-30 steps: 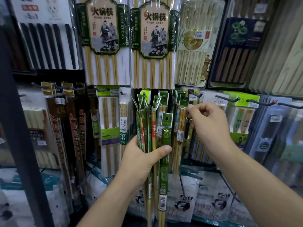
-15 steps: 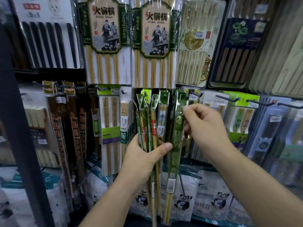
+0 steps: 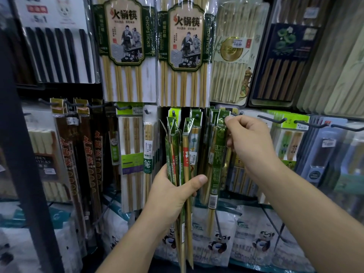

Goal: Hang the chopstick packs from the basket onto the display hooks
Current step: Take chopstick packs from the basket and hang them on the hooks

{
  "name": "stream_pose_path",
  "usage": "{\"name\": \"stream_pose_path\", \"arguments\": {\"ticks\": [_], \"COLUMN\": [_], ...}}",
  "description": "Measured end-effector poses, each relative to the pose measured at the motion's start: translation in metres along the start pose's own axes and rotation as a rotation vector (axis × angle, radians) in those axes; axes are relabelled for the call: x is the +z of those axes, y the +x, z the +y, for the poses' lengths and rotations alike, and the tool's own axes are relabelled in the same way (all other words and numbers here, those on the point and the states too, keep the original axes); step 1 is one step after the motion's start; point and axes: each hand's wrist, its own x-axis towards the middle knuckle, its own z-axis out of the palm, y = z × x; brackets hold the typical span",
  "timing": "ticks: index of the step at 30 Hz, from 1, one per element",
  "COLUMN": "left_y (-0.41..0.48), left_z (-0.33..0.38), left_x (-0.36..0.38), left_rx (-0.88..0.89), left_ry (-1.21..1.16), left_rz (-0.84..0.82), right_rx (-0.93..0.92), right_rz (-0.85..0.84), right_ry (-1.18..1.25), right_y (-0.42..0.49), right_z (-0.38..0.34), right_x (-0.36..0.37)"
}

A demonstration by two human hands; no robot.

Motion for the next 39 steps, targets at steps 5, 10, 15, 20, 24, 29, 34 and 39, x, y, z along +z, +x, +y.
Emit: {"name": "stream_pose_path", "arguments": {"ticks": [5, 10, 15, 20, 24, 29, 34, 39], "left_y": [0.001, 0.000, 0.000, -0.003, -0.005, -0.006, -0.005, -0.004], "left_z": [0.000, 0.000, 0.003, 0.003, 0.005, 0.007, 0.009, 0.007], "left_x": [-0.001, 0.000, 0.004, 0.008, 0.010, 0.011, 0.007, 0.002], "left_rx": [0.001, 0.010, -0.028, 0.080, 0.103, 0.084, -0.030, -0.030], "left_ry": [0.023, 0.072, 0.122, 0.124, 0.108, 0.022, -0.101, -0.142], "left_rz": [-0.008, -0.005, -0.012, -0.079, -0.089, -0.091, -0.006, -0.005], "right_rx": [-0.024, -0.011, -0.078, -0.127, -0.127, -0.054, -0.005, 0.008], "right_rz": [0.036, 0.078, -0.028, -0.306, -0.305, -0.238, -0.108, -0.049], "right_ry": [0.015, -0.043, -0.006, 0.014, 0.013, 0.132, 0.142, 0.098], "right_y": [0.003, -0.001, -0.027, -0.045, -0.045, -0.040, -0.024, -0.013], "right_z": [0.002, 0.010, 0.007, -0.004, -0.004, -0.002, -0.008, -0.008], "right_x": [0.002, 0.005, 0.002, 0.009, 0.008, 0.007, 0.000, -0.001]}}
